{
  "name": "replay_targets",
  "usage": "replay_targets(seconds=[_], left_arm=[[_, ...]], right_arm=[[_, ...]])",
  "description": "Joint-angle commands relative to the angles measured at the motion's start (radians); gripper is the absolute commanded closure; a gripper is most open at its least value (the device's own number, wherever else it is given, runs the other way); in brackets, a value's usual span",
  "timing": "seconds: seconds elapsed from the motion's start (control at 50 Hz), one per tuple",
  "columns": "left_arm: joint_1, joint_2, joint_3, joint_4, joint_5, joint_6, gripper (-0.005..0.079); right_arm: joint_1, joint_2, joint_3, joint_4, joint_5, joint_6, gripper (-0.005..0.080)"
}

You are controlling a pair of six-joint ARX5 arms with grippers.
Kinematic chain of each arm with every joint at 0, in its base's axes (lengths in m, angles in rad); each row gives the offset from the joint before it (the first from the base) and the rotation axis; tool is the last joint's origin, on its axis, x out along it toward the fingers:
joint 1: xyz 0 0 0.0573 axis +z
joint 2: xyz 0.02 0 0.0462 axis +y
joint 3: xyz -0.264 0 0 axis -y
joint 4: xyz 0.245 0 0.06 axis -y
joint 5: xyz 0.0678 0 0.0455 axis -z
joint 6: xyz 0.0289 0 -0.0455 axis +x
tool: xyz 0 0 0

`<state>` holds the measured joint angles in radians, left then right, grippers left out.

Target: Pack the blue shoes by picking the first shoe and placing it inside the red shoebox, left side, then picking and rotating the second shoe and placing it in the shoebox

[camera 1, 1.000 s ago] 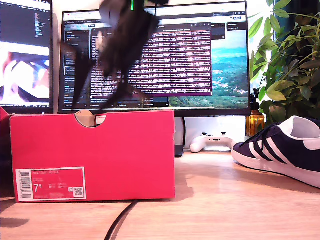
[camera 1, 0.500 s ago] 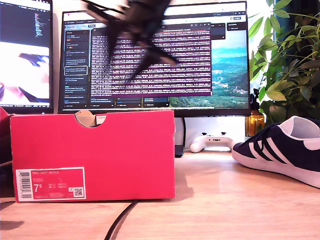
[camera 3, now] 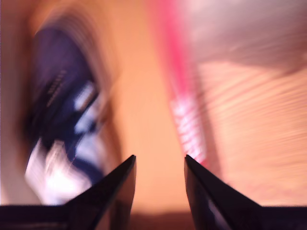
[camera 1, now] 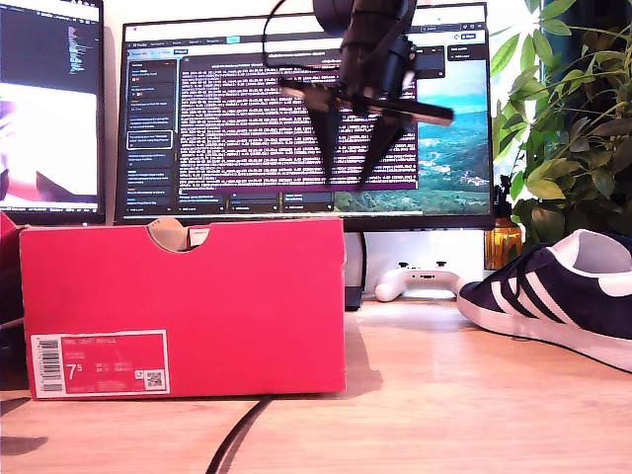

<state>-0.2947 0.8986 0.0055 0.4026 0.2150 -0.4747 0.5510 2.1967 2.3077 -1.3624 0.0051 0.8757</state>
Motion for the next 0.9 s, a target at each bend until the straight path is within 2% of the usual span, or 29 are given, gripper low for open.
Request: replay_targets(seconds=[0.0, 0.16, 0.52, 0.88], left_arm=[[-0.004, 0.000, -0.030, 0.006, 0.000, 0.007, 0.0764], [-0.004, 0.000, -0.030, 0.005, 0.000, 0.007, 0.0764], [-0.004, 0.000, -0.030, 0.005, 0.000, 0.007, 0.0764], [-0.004, 0.000, -0.030, 0.005, 0.000, 0.007, 0.0764]], right_arm=[[0.011, -0.035, 0.013, -0.002, 0.044, 0.033, 0.0466], [0.002, -0.082, 0.013, -0.005, 0.129, 0.069, 0.0466], [-0.024, -0.102, -0.012, -0.008, 0.160, 0.119, 0.0466], [-0.055, -0.177, -0.214, -0.008, 0.214, 0.164, 0.0466]])
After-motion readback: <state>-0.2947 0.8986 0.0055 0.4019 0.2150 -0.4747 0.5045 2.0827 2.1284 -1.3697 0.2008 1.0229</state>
